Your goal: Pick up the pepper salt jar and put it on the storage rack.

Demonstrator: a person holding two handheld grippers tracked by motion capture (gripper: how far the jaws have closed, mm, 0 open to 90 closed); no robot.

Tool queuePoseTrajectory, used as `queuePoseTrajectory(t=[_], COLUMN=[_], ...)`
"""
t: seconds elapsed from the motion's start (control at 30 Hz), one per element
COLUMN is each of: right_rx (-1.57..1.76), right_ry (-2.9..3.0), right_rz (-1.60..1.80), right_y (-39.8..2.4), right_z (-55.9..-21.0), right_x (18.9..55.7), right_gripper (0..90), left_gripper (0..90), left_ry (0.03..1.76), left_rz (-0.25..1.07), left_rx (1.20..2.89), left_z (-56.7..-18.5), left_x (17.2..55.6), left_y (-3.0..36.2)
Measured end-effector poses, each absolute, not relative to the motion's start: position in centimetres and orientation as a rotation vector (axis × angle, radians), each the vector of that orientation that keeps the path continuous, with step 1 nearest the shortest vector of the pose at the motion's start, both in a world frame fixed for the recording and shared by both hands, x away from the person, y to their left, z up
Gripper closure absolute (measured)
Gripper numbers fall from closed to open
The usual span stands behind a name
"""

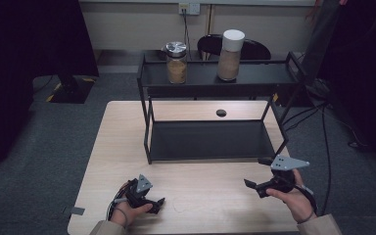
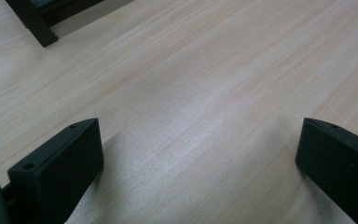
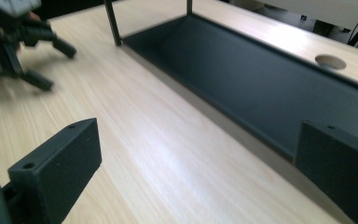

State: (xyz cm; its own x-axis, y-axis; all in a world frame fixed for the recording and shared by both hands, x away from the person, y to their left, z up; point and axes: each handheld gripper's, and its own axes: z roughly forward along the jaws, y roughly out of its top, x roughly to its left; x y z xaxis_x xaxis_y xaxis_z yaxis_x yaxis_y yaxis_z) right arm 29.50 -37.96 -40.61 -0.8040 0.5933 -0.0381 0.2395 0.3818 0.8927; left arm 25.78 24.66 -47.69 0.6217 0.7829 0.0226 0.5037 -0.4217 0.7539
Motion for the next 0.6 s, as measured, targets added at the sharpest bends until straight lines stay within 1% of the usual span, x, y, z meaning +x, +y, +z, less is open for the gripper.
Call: queuePoseTrajectory(t=[0.4,0.6], right_rx=[0.816,0.798], right_ry=[2.28,2.3], right_rz=[1.353,1.281], right_y=[-38.6,-38.2], right_z=[-46.0,-46.0], right_x=[28.2,28.3], right_gripper=[0.0,0.0], left_gripper=[0.0,0.0], left_ry=[1.006,1.007], left_rz=[0.486,0.487], left_rx=[2.109,2.109], left_z=[-47.7,-47.7], left_x=[25.8,25.8], left_y=[24.6,24.6])
